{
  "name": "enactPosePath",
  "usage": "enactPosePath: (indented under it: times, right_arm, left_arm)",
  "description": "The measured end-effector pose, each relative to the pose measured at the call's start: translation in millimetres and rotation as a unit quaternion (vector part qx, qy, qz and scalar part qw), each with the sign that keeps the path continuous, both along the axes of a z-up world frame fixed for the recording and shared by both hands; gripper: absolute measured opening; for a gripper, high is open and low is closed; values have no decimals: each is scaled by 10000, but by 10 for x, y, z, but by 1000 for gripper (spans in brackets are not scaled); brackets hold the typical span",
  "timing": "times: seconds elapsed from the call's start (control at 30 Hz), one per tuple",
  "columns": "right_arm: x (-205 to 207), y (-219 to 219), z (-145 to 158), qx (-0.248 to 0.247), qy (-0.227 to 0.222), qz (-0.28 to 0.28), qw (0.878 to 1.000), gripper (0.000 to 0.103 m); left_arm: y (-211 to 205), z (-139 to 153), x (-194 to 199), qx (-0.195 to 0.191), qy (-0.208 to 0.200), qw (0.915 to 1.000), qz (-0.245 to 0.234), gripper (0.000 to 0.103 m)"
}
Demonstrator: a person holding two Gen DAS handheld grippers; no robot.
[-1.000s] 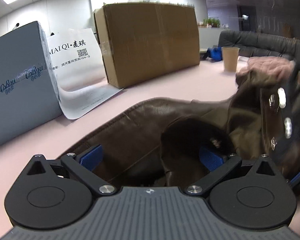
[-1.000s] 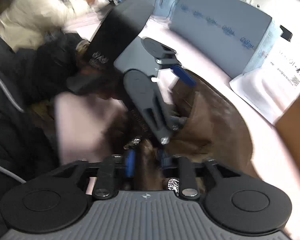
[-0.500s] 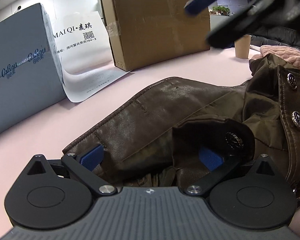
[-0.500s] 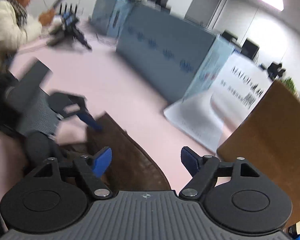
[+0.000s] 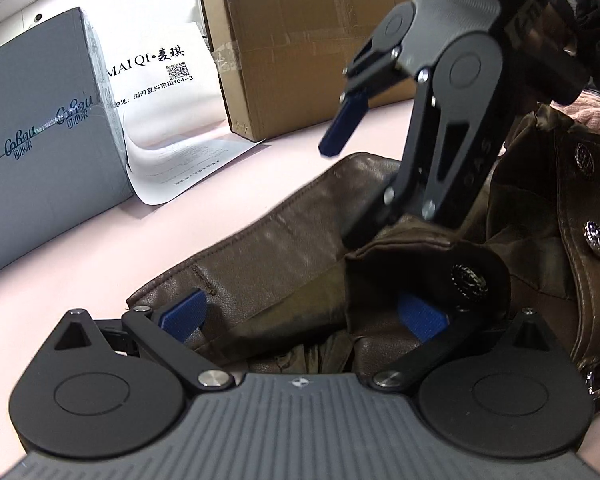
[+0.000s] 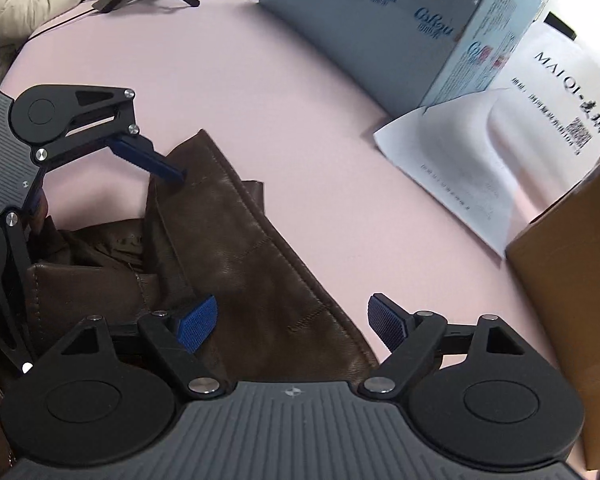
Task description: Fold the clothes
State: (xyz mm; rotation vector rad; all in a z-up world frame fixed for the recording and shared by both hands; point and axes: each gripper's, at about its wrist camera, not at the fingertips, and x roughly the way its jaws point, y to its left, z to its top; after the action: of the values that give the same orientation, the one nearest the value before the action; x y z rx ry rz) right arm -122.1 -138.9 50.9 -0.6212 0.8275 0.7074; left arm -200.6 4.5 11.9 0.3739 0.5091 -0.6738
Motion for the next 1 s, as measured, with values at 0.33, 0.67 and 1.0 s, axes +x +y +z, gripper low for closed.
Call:
enactPosePath:
  times: [0.33,0.67,1.0]
  right_arm:
    - [15,-107,-61,691,480,-112,9964,2]
    - [-113,-148,-13,834,-61,-282,9961,0]
    - [60,-346,121,622,-98,-683,9957,74]
  left_arm:
    - [1,-3,18,-3,23,10000,16,103]
    - [4,-11,22,-14,18,10000,20,103]
    - [163,45,208,-173,252,9964,793,103]
